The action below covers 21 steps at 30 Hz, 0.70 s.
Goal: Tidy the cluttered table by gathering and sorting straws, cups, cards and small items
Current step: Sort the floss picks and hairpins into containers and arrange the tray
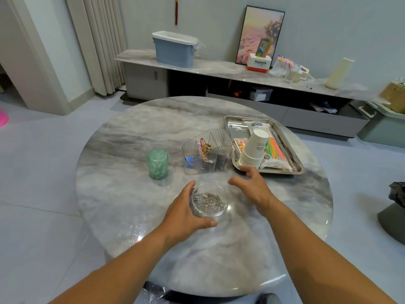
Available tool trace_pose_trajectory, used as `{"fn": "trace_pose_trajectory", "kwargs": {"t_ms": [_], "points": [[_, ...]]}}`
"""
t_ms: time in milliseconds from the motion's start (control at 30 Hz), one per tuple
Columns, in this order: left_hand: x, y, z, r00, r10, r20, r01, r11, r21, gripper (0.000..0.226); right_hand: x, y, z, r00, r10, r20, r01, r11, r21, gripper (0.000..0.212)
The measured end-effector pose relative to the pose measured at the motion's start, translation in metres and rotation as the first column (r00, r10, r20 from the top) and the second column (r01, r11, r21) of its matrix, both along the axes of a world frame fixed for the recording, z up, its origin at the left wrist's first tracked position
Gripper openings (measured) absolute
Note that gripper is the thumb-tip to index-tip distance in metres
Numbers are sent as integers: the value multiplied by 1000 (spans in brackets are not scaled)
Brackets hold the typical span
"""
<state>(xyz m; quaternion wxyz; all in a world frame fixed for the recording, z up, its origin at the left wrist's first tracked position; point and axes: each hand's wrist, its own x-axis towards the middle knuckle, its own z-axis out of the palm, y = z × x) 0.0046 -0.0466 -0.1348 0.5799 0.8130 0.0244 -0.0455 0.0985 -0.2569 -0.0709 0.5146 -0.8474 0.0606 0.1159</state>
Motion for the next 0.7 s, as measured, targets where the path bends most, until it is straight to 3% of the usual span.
{"fn": "trace_pose_trajectory", "kwargs": {"t_ms": [100, 200, 300, 400, 533, 633, 700], "points": [[2, -3, 0, 999, 39, 36, -41, 998, 52, 132, -9, 16, 22, 919, 385, -86, -376, 921, 107, 77], [2, -4, 2, 997, 52, 59, -56, 997, 60, 122, -21, 30, 28, 836, 548, -38, -549, 835, -39, 76], [0, -7, 8, 991, 91, 101, -102, 989, 109, 105, -31, 35, 26, 784, 620, 25, -576, 742, -342, 77], [-2, -9, 13, 989, 98, 112, -113, 984, 141, 94, -38, 36, 23, 758, 652, 13, -600, 704, -381, 78], [-2, -9, 13, 992, 74, 101, -93, 977, 191, 97, -44, 41, 17, 727, 686, 9, -540, 581, -609, 82], [-1, -6, 12, 996, 9, 88, -24, 985, 170, 96, -52, 45, 7, 739, 670, 76, -473, 595, -650, 83], [2, 1, 11, 997, -76, 31, 76, 997, -9, 103, -52, 47, 7, 776, 617, 135, -430, 673, -602, 84]]}}
